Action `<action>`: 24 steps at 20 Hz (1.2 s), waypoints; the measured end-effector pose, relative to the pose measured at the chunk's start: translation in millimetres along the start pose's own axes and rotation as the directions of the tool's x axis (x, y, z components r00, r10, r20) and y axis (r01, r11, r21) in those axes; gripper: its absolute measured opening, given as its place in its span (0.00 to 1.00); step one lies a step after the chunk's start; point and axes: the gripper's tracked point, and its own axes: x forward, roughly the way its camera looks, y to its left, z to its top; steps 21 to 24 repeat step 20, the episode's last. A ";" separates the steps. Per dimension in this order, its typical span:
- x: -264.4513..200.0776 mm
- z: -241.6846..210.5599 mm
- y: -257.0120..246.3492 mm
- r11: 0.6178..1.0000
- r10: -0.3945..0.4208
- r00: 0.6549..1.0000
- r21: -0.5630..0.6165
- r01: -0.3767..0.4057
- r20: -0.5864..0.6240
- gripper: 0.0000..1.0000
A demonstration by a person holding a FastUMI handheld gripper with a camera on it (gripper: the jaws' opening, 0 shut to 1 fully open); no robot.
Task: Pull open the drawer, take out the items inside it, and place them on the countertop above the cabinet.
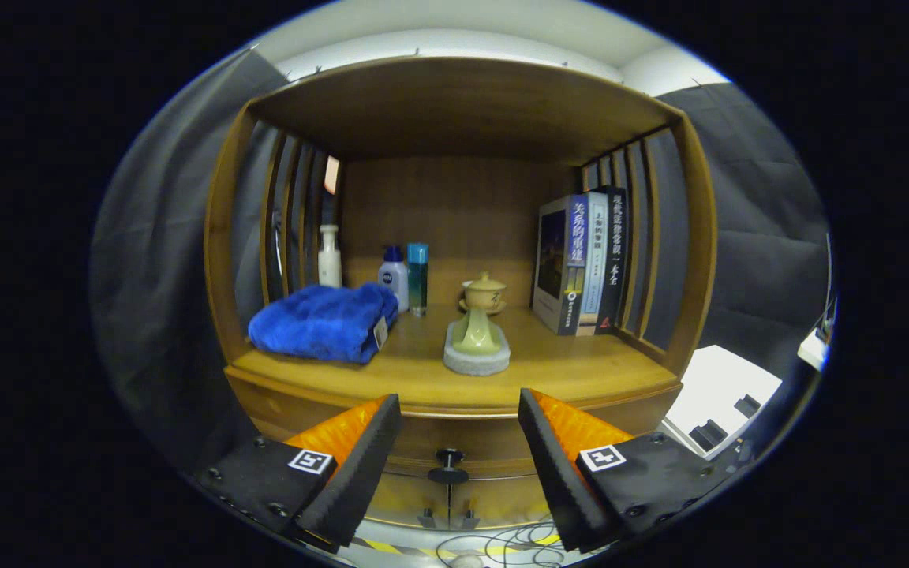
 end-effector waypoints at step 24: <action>-95.9 105.4 -50.5 0.999 -0.054 0.988 0.009 0.053 0.144 0.98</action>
